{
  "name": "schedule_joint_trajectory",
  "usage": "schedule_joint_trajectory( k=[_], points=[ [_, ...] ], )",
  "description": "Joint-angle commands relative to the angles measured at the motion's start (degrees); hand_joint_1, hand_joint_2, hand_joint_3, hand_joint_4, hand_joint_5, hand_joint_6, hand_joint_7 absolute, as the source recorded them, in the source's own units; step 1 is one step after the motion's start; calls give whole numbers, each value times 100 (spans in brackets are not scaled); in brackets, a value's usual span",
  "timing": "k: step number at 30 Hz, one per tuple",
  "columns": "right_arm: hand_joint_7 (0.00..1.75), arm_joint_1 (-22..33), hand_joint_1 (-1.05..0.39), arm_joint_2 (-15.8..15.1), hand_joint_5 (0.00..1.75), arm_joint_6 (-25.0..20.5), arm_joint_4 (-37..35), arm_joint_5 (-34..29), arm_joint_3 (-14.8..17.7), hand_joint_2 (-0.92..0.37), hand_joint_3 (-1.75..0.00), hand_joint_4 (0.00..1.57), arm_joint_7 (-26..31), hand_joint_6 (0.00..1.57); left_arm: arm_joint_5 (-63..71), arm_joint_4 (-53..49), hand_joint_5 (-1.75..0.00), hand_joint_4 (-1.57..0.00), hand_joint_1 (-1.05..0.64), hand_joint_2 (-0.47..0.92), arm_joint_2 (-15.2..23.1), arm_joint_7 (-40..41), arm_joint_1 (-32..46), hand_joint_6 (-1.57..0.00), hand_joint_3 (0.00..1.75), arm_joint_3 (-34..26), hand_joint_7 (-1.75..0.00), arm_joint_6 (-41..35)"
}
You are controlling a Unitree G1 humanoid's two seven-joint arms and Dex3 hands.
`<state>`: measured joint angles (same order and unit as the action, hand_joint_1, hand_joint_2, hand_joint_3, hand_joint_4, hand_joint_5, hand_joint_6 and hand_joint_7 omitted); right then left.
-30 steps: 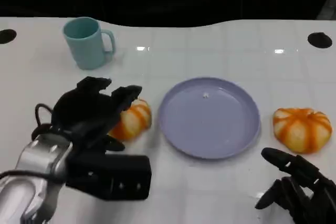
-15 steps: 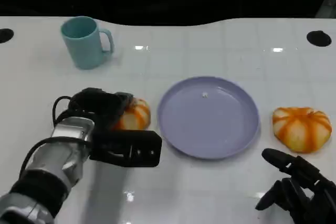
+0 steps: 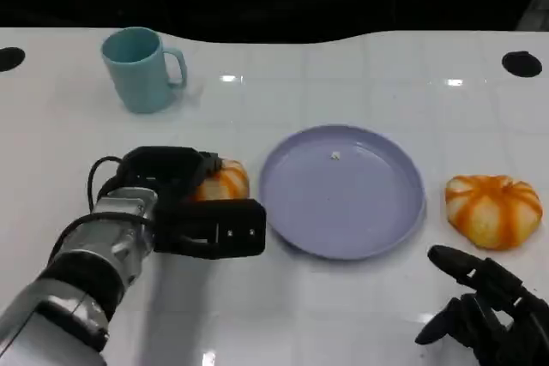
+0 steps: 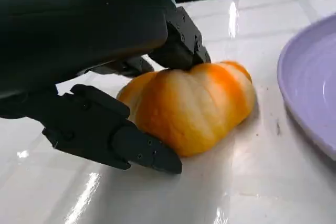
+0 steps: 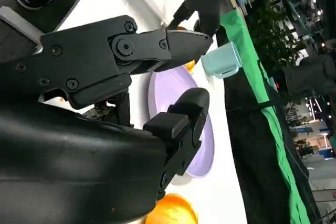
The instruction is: Grasp the bread from the table and place it into the plate.
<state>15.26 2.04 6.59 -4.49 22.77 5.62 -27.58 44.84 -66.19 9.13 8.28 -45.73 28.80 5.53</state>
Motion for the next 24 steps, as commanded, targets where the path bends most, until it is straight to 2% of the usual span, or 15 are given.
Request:
schedule_joint_trajectory(
  k=[1, 2, 3, 5, 11, 12, 13, 14, 16, 21, 24],
  points=[
    [45, 78, -75, -51, 136, 33, 82, -1, 9, -92, -30, 61, 32, 88, -211, -143, -150, -76, -27, 90, 35, 563, 41, -95, 8, -73, -80, 185],
    [45, 88, -76, -56, 136, 8, 104, -32, 1, -92, -29, 61, 70, 89, -234, -137, -162, -78, -23, 89, 48, 792, 74, -77, 24, -94, -126, 233],
    [46, 96, -77, -60, 136, -8, 119, -53, -5, -92, -29, 61, 97, 89, -251, -142, -169, -80, -21, 89, 57, 955, 94, -65, 34, -104, -155, 270],
    [46, 118, -77, -55, 136, -81, 195, -44, -20, -92, -29, 62, 152, 90, -319, -79, -173, -79, -18, 88, 85, 1099, 79, -57, 39, -148, -169, 243],
    [47, 136, -76, -64, 137, -136, 254, -28, -42, -92, -28, 62, 199, 90, -377, -75, -175, -77, -16, 86, 95, 1163, 60, -53, 42, -134, -175, 230],
    [47, 109, -76, -45, 137, -126, 214, -3, -30, -92, -28, 62, 198, 90, -668, 75, -175, -77, -16, 86, 43, 1226, 46, -53, 42, -429, -175, 231],
    [47, 87, -75, -30, 136, -114, 184, 2, -24, -92, -29, 62, 211, 90, -944, 216, -175, -81, -18, 78, -8, 1233, 28, -57, 68, -689, -175, 238],
    [47, 72, -75, -19, 136, -105, 164, 4, -20, -92, -29, 62, 221, 90, -1142, 325, -175, -83, -19, 73, -41, 1231, 20, -59, 82, -865, -175, 237],
    [48, 49, -75, -26, 136, -135, 157, 7, -19, -92, -28, 63, 229, 90, -1409, 505, -175, -85, -18, 63, -81, 1139, 5, -62, 98, -1054, -175, 328],
    [48, 36, -76, -31, 136, -151, 153, 7, -17, -92, -28, 64, 224, 90, -1501, 654, -175, -86, -18, 57, -81, 1075, 28, -65, 108, -1082, -175, 317],
    [48, -27, -75, -76, 137, -62, 40, 0, -4, -92, -29, 61, 120, 88, -1328, 850, -175, -87, -13, 52, -132, 1069, -91, -65, 114, -862, -175, 715]
  ],
)
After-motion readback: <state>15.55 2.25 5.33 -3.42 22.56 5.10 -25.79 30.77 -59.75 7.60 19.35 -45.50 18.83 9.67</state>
